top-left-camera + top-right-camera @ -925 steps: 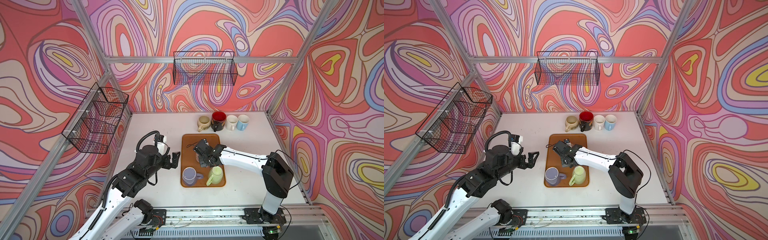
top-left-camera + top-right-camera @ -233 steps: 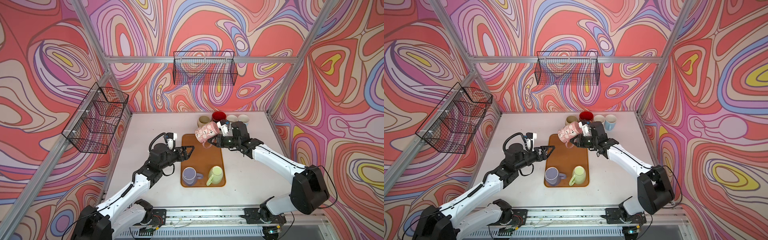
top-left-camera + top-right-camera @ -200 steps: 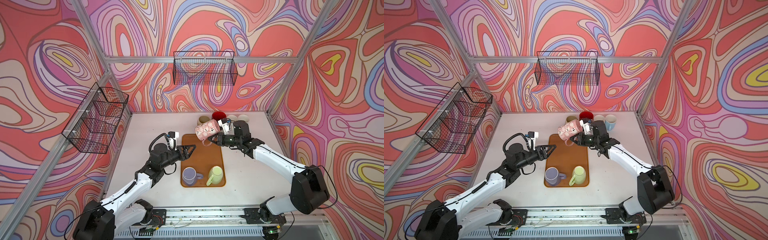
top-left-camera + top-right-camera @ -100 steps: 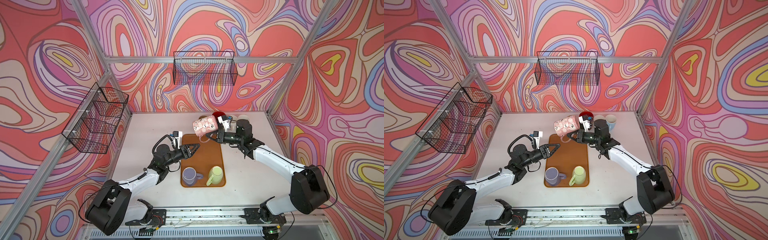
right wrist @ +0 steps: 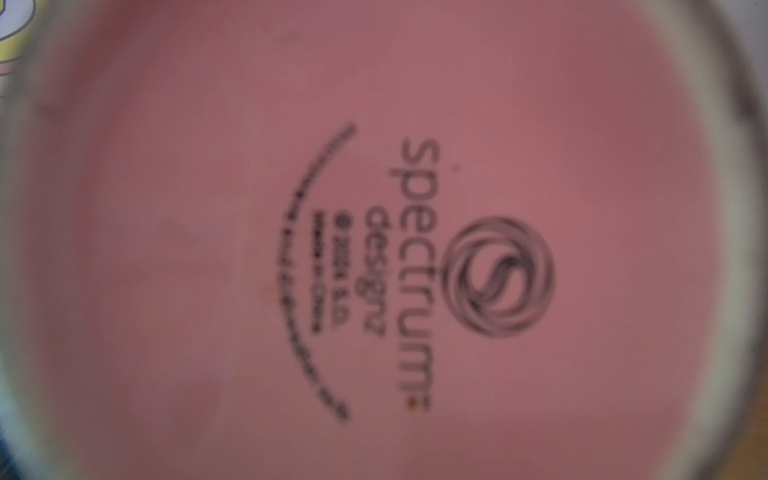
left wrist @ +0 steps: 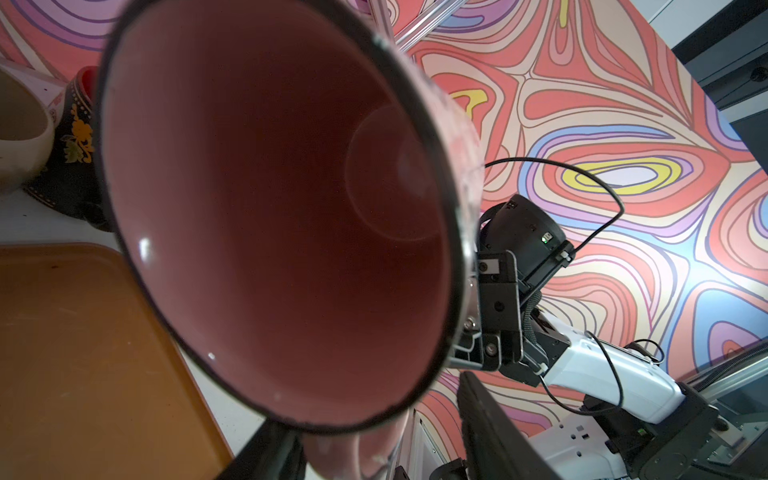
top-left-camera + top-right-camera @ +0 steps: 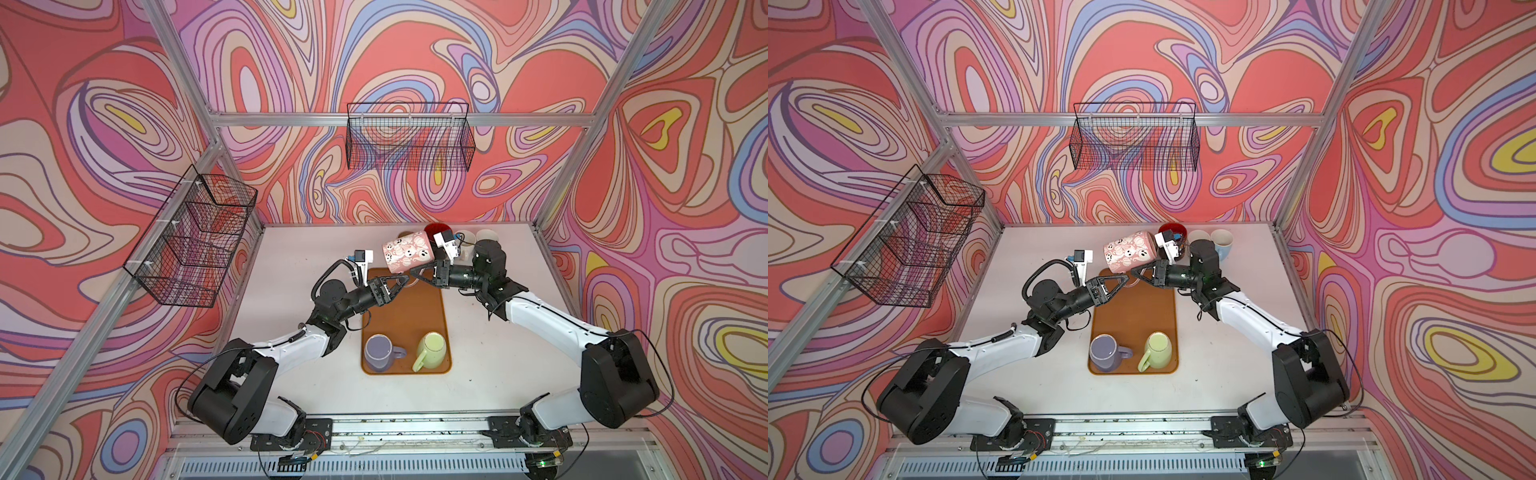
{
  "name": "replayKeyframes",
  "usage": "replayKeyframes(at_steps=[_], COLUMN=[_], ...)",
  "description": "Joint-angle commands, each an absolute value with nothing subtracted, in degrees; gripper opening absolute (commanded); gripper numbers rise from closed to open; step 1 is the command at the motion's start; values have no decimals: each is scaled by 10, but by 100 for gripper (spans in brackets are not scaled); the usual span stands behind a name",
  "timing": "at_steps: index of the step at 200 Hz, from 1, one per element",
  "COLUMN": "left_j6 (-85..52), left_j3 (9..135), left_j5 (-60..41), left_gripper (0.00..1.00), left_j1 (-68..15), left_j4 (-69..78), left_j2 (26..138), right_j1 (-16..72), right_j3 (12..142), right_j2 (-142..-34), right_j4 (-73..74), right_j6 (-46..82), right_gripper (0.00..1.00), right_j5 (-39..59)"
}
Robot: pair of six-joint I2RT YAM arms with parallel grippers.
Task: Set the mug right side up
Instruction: 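Grasp the pink mug's handle with the left gripper and rotate it upright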
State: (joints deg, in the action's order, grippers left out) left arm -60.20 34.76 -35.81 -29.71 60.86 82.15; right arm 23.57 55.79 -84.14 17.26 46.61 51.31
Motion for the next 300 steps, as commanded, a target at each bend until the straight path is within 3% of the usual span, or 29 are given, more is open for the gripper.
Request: replayKeyframes(at_steps=[1,90,113,137,190,219,239,300], left_j6=[-617,-624,-624,-621,-600,-564,-548,-559], left_j3=[367,387,391,391,389,383,381,348], left_j5=[-367,-369,-370,-367,-356,-324,-304,-241], left_gripper=[51,27,18,0,0,0,0,0], left_j1=[-301,-310,-310,-310,-310,-310,-309,-282], left_j4=[670,688,686,677,631,552,511,459], left_j2=[841,868,871,871,846,813,794,752], right_j1=[234,234,234,234,234,234,234,233], right_j3=[559,546,546,545,550,553,555,557], right_j2=[-836,-848,-848,-849,-852,-853,-856,-859], right_j4=[258,292,293,292,272,246,218,92], right_j6=[460,476,476,475,460,438,415,338], right_gripper=[0,0,0,0,0,22,32,39], right_j5=[546,571,572,572,564,552,540,478])
